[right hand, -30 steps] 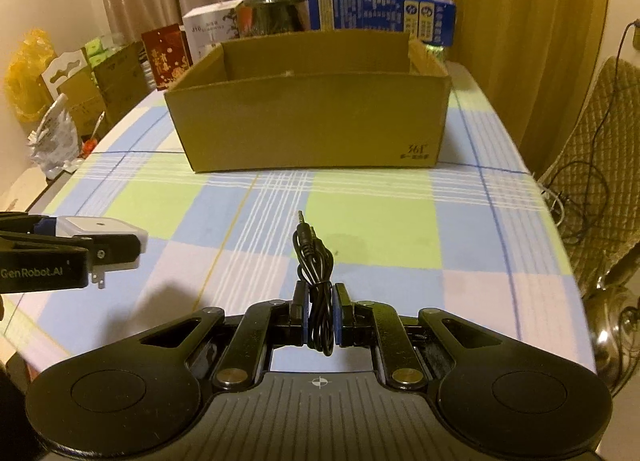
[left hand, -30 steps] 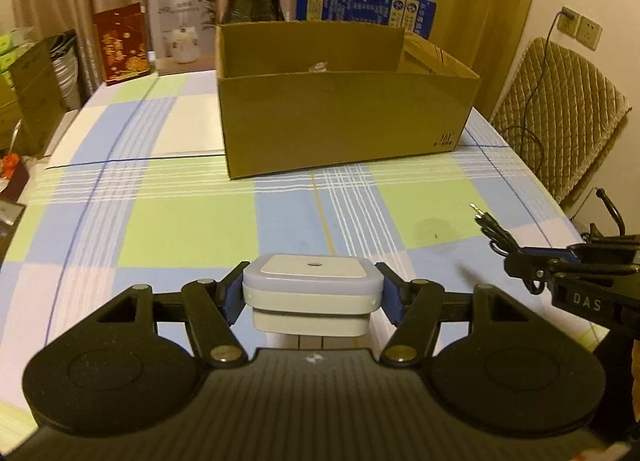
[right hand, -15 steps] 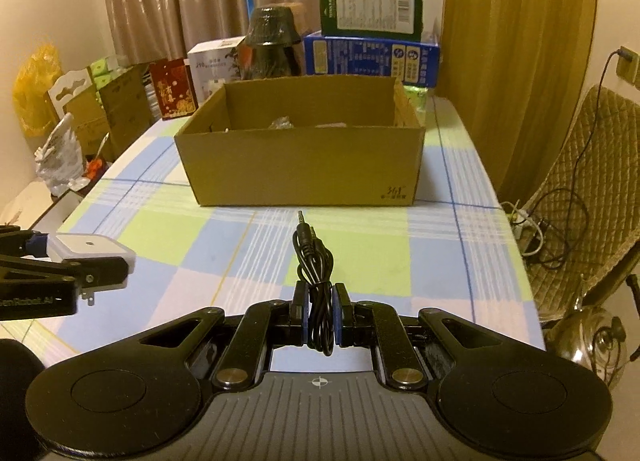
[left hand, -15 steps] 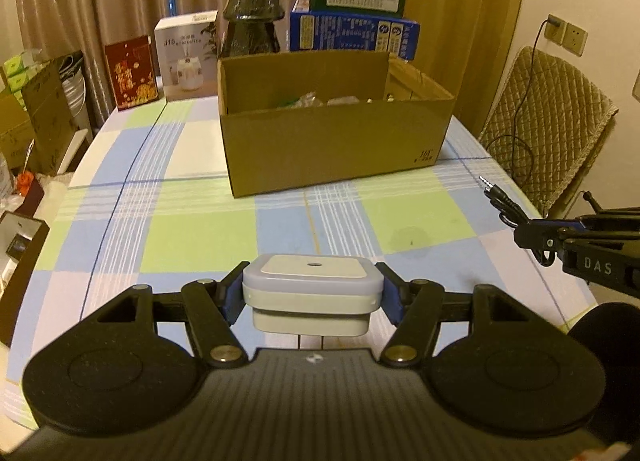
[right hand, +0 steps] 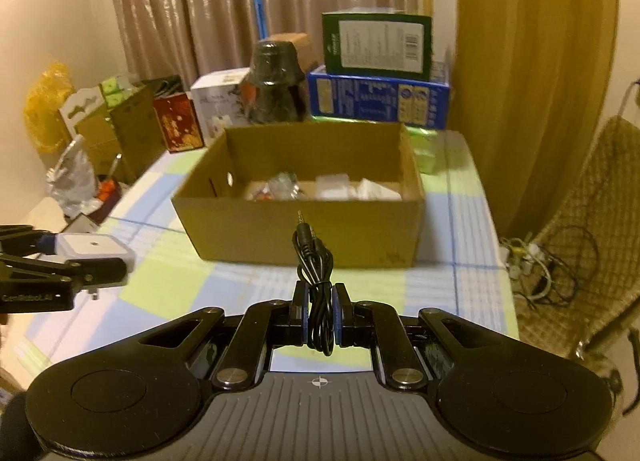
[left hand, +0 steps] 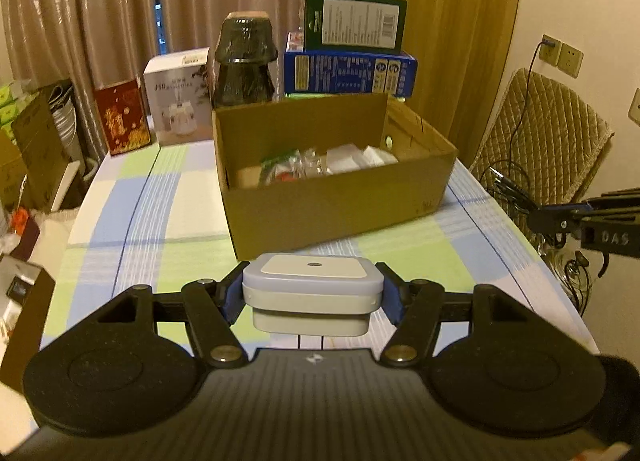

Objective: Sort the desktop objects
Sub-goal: 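Lift and carry the plug adapter and cable over the cardboard box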

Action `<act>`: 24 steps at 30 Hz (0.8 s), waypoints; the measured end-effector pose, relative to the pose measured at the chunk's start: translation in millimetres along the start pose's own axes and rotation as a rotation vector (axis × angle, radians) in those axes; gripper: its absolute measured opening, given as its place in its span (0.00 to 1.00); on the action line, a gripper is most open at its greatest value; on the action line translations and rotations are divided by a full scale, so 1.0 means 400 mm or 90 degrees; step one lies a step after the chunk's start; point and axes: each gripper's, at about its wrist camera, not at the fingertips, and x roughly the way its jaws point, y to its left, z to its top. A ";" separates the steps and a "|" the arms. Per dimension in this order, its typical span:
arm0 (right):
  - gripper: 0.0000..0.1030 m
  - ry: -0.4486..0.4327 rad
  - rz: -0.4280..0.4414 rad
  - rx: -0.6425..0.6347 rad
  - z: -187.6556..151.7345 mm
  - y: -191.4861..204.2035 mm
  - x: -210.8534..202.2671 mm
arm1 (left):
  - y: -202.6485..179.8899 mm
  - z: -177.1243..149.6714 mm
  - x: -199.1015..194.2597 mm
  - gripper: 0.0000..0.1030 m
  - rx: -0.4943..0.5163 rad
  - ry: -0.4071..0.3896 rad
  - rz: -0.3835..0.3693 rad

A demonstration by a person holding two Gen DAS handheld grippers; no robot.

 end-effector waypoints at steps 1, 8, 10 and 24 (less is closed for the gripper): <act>0.08 0.003 0.003 -0.007 0.019 -0.003 0.005 | 0.007 0.015 0.006 0.59 -0.004 0.002 -0.007; 0.08 0.030 0.002 -0.045 0.142 -0.029 0.059 | 0.026 0.139 0.049 0.59 0.032 0.017 -0.021; 0.08 0.043 -0.002 -0.056 0.169 -0.037 0.080 | 0.029 0.173 0.065 0.59 0.038 0.024 -0.029; 0.08 0.108 0.004 -0.073 0.349 -0.092 0.194 | 0.070 0.377 0.185 0.59 0.046 0.086 -0.037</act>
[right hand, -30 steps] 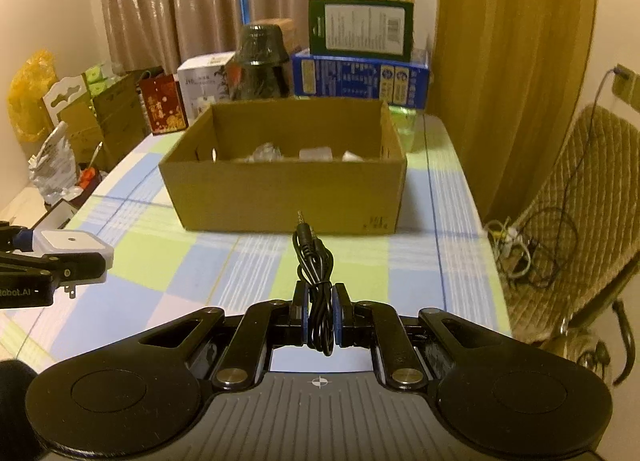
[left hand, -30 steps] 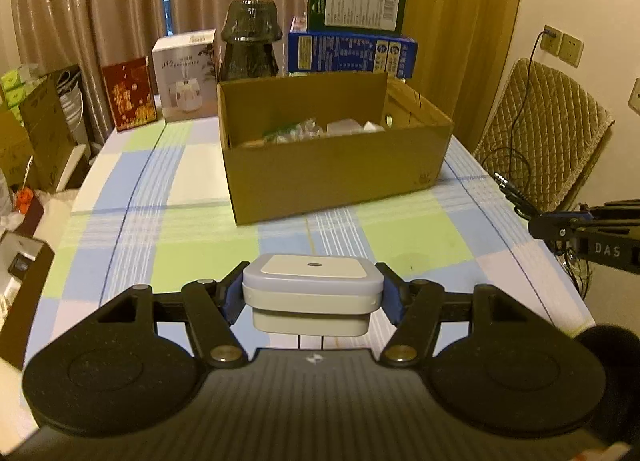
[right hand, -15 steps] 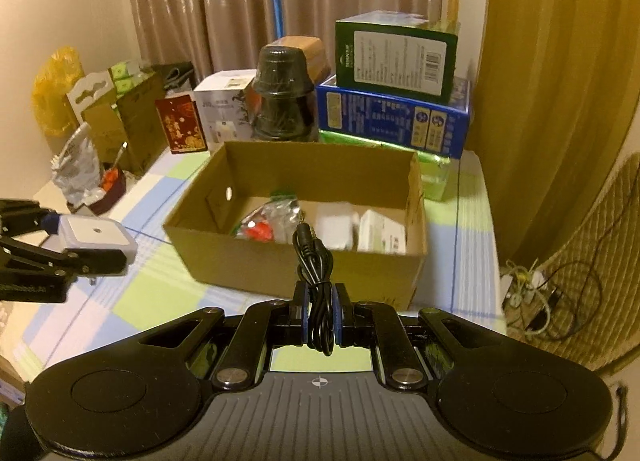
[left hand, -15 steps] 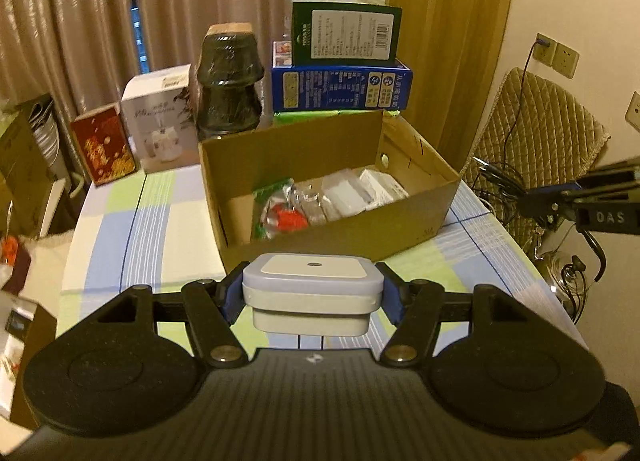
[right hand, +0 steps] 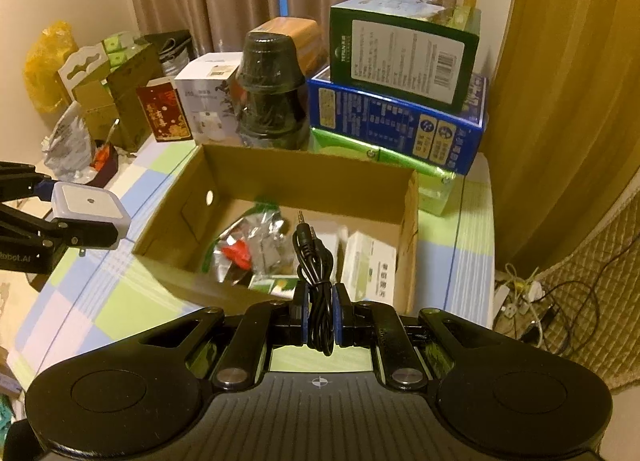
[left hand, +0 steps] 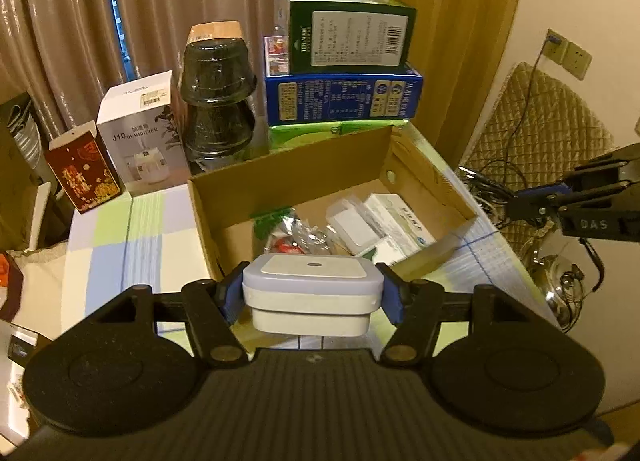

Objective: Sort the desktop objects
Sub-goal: 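Lift and carry the plug adapter and cable over the cardboard box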

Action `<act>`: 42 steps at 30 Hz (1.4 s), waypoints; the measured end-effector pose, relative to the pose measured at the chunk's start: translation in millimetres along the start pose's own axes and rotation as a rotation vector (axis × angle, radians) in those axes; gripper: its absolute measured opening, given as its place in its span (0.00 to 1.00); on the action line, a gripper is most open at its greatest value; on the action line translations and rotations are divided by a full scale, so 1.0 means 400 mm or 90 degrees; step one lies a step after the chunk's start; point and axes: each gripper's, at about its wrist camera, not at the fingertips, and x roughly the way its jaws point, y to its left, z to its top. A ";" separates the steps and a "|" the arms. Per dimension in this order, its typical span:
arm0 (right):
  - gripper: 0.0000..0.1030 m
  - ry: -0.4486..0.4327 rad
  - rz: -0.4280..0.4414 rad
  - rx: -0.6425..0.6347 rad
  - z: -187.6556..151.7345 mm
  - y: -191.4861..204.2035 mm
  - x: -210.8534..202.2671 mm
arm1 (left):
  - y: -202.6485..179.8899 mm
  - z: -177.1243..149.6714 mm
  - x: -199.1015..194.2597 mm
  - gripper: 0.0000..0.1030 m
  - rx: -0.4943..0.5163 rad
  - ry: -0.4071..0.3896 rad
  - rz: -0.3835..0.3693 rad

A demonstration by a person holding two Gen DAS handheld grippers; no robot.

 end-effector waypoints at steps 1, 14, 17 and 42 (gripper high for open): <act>0.08 0.003 0.000 -0.002 0.012 -0.003 0.007 | 0.007 0.012 0.008 0.59 -0.001 0.005 0.002; 0.08 0.045 0.014 -0.012 0.111 -0.018 0.093 | 0.070 0.096 0.095 0.59 -0.030 0.046 0.000; 0.08 0.053 0.019 -0.014 0.126 -0.018 0.109 | 0.077 0.110 0.108 0.59 -0.036 0.048 -0.004; 0.08 0.089 0.024 0.004 0.187 -0.062 0.244 | 0.135 0.158 0.264 0.59 -0.077 0.079 -0.006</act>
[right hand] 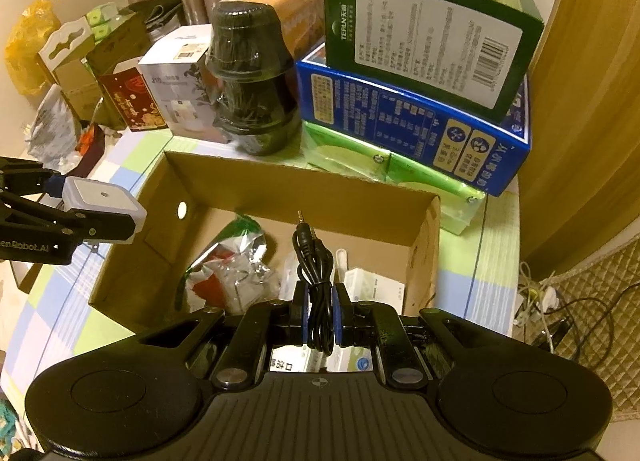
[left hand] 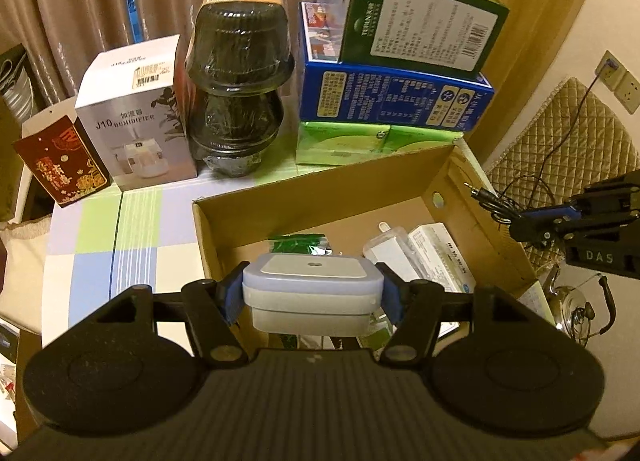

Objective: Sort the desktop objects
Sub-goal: 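Lift and carry the plug adapter and cable over the cardboard box, then open both grippers to drop the plug adapter and cable inside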

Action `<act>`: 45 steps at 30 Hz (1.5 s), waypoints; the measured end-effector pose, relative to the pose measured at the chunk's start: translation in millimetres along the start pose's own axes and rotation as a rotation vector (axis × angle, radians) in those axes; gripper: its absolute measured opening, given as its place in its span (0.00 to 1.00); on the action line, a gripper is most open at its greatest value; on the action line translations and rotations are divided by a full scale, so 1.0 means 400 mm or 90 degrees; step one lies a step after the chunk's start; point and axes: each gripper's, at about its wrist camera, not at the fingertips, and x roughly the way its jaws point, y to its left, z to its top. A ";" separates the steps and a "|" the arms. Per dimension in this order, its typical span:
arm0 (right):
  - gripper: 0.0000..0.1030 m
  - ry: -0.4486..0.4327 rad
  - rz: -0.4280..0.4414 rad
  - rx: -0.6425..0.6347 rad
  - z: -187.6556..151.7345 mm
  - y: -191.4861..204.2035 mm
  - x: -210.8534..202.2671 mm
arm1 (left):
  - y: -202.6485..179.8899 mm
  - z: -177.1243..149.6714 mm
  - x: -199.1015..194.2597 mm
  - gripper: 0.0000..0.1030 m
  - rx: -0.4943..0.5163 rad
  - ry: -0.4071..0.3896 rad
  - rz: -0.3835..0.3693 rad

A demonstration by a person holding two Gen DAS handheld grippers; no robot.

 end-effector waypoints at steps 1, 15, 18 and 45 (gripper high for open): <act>0.08 0.000 0.000 0.000 0.001 0.001 0.005 | 0.005 0.000 0.007 0.59 -0.003 0.002 -0.001; 0.08 0.016 0.019 0.008 0.009 0.022 0.088 | 0.041 0.004 0.077 0.59 -0.035 0.009 -0.005; 0.08 0.017 0.027 0.012 0.009 0.025 0.105 | 0.050 0.001 0.098 0.59 -0.045 0.015 -0.004; 0.31 0.032 0.040 0.043 -0.021 0.023 0.164 | 0.082 -0.034 0.138 0.65 -0.059 0.028 -0.002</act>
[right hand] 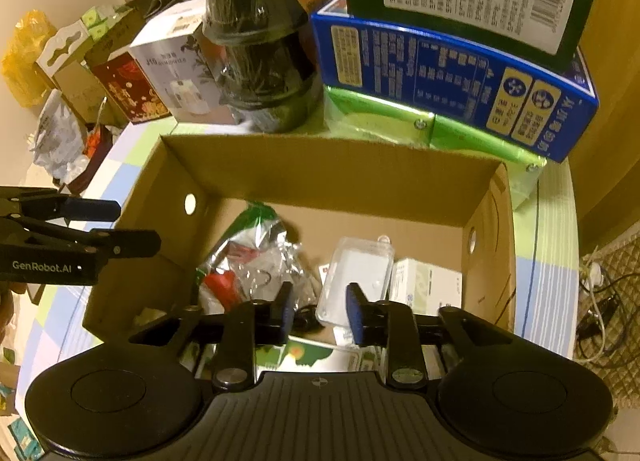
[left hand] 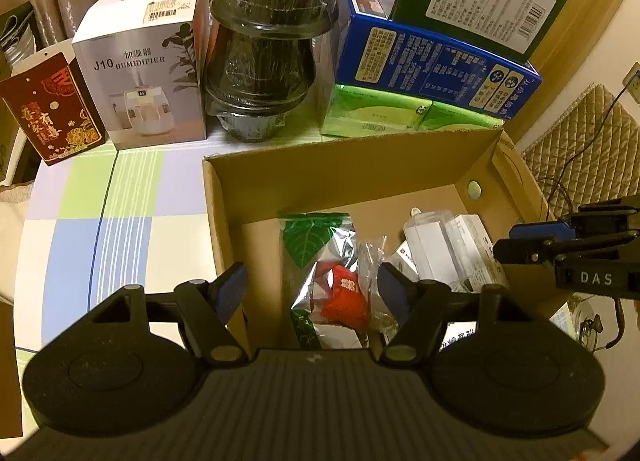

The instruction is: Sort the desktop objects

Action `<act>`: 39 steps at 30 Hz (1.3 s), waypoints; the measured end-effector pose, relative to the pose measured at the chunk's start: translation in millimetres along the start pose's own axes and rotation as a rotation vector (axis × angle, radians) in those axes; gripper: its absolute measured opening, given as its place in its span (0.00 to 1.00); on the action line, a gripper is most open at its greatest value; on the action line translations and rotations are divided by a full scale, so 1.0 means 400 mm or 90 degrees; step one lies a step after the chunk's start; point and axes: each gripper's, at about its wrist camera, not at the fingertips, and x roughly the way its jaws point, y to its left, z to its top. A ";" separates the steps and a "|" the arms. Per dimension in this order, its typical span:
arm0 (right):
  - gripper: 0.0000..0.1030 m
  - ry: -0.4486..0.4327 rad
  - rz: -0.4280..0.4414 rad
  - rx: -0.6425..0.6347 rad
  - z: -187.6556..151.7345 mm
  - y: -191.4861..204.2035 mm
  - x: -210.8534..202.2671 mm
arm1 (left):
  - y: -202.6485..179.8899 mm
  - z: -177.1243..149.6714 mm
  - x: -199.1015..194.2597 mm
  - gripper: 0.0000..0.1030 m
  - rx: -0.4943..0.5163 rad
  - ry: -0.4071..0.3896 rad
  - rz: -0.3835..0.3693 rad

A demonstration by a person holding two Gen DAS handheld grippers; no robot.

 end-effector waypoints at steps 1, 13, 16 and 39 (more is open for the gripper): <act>0.37 0.000 -0.001 0.000 -0.003 -0.001 0.000 | -0.001 -0.002 0.000 0.65 0.000 0.001 0.000; 0.75 0.006 -0.019 -0.001 -0.033 -0.006 -0.016 | -0.013 -0.028 -0.012 0.86 0.008 0.000 0.014; 0.87 -0.001 -0.028 0.002 -0.041 -0.009 -0.028 | -0.019 -0.034 -0.023 0.93 0.013 -0.007 0.016; 0.98 -0.004 -0.042 0.001 -0.110 0.025 -0.139 | -0.042 -0.117 -0.137 0.99 -0.004 -0.043 0.039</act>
